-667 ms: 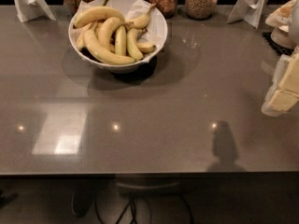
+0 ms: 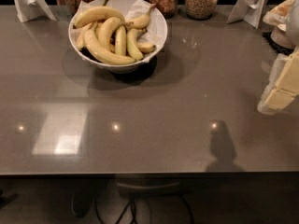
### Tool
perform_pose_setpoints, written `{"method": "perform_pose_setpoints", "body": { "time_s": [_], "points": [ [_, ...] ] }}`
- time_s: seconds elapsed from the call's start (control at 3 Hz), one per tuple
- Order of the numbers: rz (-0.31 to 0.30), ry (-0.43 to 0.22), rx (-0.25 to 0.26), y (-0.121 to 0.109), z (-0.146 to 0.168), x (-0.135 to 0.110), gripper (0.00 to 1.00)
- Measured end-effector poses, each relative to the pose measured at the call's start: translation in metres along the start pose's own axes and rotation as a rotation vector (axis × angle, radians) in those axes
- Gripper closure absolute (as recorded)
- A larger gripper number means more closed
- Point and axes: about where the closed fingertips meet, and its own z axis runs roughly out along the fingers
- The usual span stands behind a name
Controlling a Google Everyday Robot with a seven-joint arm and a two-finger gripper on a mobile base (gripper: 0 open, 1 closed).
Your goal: Pick banana from white bowl
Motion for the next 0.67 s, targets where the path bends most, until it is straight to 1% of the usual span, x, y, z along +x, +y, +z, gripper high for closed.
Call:
{"method": "perform_pose_setpoints", "body": {
  "time_s": [0.33,0.67],
  "points": [
    [-0.037,-0.089,0.031,-0.007,0.008,-0.023,0.00],
    [-0.087,-0.198,0.059,-0.026,0.019,-0.061,0.00]
  ]
}}
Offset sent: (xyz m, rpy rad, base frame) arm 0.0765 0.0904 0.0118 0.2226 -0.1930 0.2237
